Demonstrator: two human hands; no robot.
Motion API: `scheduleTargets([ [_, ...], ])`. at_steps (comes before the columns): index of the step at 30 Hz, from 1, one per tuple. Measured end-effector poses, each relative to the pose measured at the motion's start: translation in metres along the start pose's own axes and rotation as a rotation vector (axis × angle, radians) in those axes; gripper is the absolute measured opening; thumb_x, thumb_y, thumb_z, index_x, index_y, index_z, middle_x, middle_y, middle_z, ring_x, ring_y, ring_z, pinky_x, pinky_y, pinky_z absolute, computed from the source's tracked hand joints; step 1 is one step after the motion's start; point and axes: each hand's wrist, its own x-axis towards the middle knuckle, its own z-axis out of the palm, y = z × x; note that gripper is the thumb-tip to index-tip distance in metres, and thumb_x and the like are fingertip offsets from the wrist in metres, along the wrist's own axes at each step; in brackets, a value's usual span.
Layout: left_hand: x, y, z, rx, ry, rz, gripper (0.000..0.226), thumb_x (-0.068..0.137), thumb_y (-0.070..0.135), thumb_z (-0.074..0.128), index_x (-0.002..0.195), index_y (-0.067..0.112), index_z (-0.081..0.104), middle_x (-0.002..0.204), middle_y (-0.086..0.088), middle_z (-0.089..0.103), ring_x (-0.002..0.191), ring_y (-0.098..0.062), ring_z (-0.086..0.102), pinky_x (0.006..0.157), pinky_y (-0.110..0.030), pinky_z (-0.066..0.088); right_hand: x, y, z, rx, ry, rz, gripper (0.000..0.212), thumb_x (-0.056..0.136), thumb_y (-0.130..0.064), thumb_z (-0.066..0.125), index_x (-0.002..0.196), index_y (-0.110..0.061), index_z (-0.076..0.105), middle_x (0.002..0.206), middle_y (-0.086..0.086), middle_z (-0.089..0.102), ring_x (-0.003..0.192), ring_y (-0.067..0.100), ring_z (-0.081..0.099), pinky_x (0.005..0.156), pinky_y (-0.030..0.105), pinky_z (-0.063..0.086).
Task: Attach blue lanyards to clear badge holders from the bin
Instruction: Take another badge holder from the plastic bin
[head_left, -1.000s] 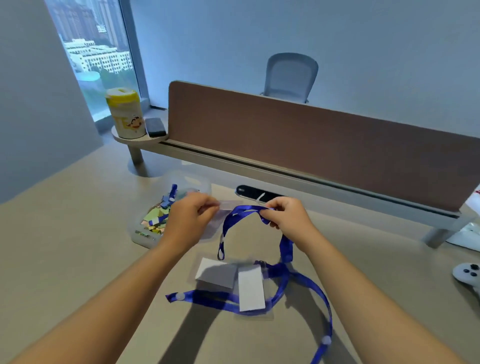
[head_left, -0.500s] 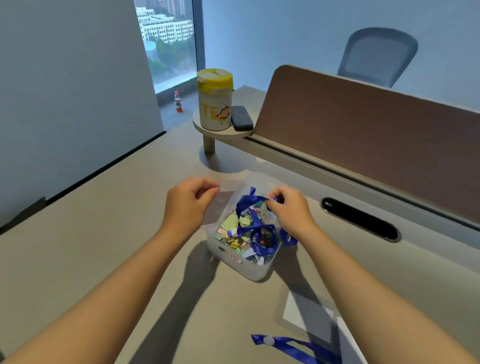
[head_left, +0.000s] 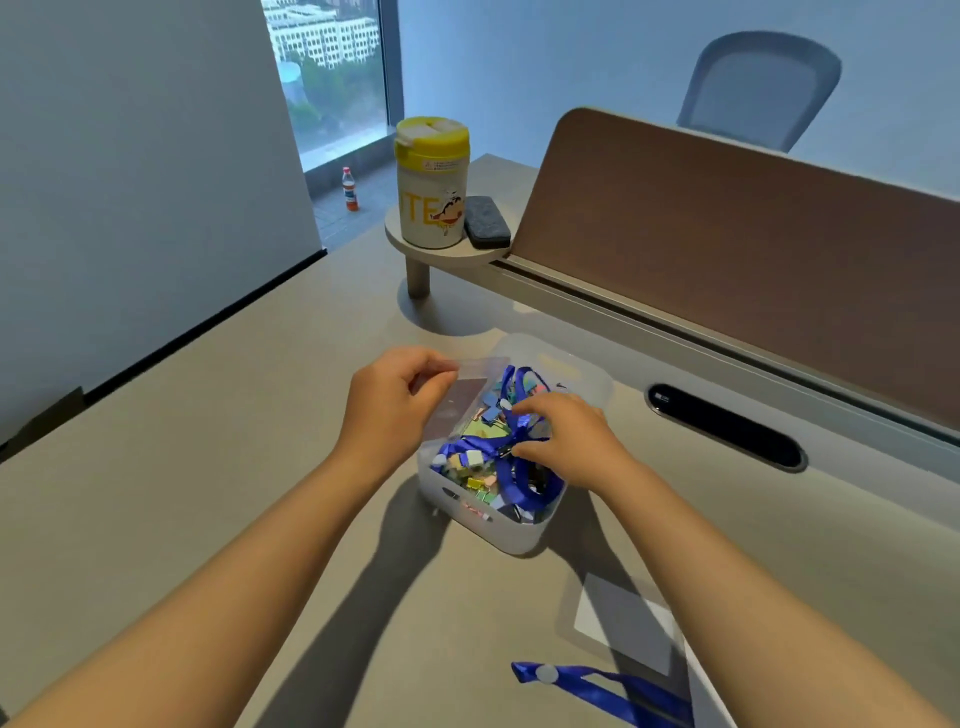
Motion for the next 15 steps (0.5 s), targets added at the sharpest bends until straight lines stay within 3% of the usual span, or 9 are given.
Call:
scheduleTargets([
  [3,-0.008,0.020,0.012,-0.026,-0.036,0.032,0.016,0.083,0.012,0.056,0.096,0.006,0.064,0.090,-0.004,0.060,0.073,-0.007,0.047,0.054,0.002,0.039,-0.031,0.015,-0.021,0.267,0.101,0.034,0.040,0.082,-0.018,0.064,0.121,-0.011,0.057,0.127,0.009,0.059,0.109,0.020,0.054,0.093,0.032,0.043],
  [6,-0.022,0.050,0.032,-0.088,-0.078,0.074,0.015,0.082,0.012,0.057,0.095,0.007,0.063,0.088,0.001,0.057,0.072,-0.003,0.047,0.053,-0.004,0.041,-0.070,0.038,-0.041,0.449,0.204,0.063,0.032,0.081,-0.012,0.065,0.112,-0.005,0.061,0.110,0.011,0.064,0.091,0.015,0.055,0.080,0.025,0.043],
  [9,-0.044,0.083,0.063,-0.137,-0.145,0.149,0.014,0.082,0.008,0.057,0.093,0.004,0.064,0.086,0.000,0.057,0.072,-0.003,0.048,0.059,-0.003,0.040,-0.118,0.069,-0.056,0.528,0.310,0.114,0.029,0.082,-0.010,0.063,0.110,-0.003,0.062,0.098,0.005,0.061,0.090,0.015,0.055,0.078,0.021,0.043],
  [12,-0.073,0.113,0.100,-0.168,-0.225,0.194,0.012,0.081,0.005,0.057,0.089,0.003,0.065,0.083,-0.004,0.059,0.077,-0.013,0.051,0.064,-0.005,0.037,-0.168,0.107,-0.061,0.566,0.396,0.197,0.027,0.083,-0.012,0.062,0.110,-0.005,0.062,0.096,0.002,0.059,0.089,0.013,0.055,0.071,0.013,0.044],
  [15,-0.105,0.136,0.135,-0.184,-0.294,0.270,0.011,0.080,0.004,0.058,0.088,0.002,0.065,0.082,-0.007,0.060,0.077,-0.015,0.052,0.065,-0.006,0.037,-0.214,0.147,-0.056,0.583,0.465,0.305,0.026,0.083,-0.009,0.062,0.108,-0.002,0.062,0.095,0.005,0.060,0.087,0.014,0.055,0.076,0.021,0.043],
])
